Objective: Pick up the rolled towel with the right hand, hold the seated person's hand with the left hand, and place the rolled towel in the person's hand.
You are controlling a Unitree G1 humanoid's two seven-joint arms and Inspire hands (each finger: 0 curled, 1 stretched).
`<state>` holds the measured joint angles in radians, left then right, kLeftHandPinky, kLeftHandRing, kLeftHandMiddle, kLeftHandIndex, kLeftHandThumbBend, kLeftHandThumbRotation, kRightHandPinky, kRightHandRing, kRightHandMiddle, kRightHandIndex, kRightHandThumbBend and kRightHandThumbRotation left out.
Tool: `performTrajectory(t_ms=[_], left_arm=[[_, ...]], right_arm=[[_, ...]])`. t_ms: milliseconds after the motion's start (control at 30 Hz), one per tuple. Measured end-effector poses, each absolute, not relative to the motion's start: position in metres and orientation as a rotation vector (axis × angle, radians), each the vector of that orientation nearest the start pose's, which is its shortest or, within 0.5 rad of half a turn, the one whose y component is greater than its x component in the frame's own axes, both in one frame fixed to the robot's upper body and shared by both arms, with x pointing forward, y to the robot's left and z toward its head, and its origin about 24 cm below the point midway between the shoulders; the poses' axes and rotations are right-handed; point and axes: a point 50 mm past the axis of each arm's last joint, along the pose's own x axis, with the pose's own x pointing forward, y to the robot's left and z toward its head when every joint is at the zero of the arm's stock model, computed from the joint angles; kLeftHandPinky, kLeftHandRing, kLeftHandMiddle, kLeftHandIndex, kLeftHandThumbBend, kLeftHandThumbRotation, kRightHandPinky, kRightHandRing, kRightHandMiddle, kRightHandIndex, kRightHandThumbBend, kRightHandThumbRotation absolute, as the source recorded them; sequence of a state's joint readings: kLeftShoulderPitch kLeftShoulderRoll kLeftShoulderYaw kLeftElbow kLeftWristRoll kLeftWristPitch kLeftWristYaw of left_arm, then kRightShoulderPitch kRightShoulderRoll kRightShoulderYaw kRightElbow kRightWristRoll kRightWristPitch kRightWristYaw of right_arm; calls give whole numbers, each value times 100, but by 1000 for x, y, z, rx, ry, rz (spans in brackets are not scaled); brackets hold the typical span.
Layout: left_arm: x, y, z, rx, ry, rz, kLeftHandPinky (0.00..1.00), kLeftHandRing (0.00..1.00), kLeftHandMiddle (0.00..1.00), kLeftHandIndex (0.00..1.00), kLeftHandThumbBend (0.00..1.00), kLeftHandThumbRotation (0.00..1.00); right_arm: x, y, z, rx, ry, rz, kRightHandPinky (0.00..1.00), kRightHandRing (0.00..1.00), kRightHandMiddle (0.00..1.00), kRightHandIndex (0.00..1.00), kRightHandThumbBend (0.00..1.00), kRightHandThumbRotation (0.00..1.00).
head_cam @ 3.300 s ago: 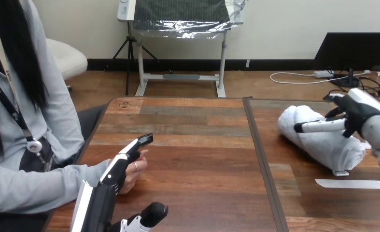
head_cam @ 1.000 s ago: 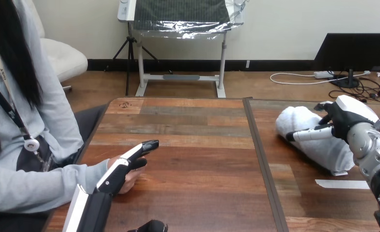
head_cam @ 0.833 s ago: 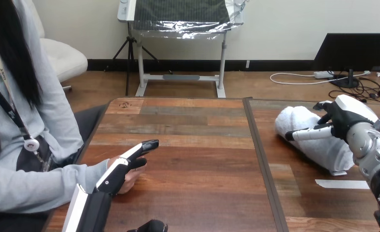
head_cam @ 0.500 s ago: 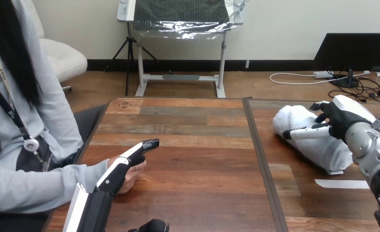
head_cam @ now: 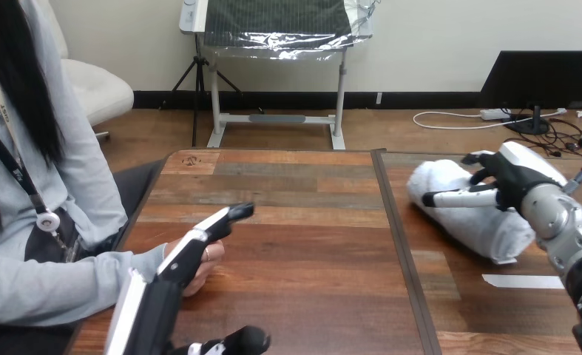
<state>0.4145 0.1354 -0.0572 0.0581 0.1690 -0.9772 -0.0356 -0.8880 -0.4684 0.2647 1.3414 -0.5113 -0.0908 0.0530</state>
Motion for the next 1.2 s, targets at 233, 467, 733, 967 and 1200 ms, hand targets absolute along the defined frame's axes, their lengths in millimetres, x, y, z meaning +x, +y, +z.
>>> performTrajectory(t_ms=[233, 467, 733, 967, 1200], left_arm=[[147, 155, 38, 251, -513, -188, 84, 88, 85, 80, 98, 80], [150, 152, 39, 241, -523, -193, 85, 88, 85, 80, 97, 78], [151, 151, 39, 236, -523, -199, 85, 88, 85, 80, 97, 77], [152, 150, 37, 232, -517, -197, 85, 88, 85, 80, 98, 77], [151, 150, 37, 231, -513, -196, 85, 88, 85, 80, 99, 76]], right_arm=[[370, -251, 55, -1078, 416, 122, 65, 78, 82, 91, 89, 52], [370, -246, 53, -1076, 380, 158, 67, 79, 84, 91, 91, 51], [368, -239, 52, -1039, 331, 200, 68, 79, 84, 89, 90, 48], [365, -233, 51, -1015, 291, 250, 68, 79, 83, 88, 88, 48], [359, -225, 51, -1009, 250, 320, 68, 79, 83, 88, 85, 49]])
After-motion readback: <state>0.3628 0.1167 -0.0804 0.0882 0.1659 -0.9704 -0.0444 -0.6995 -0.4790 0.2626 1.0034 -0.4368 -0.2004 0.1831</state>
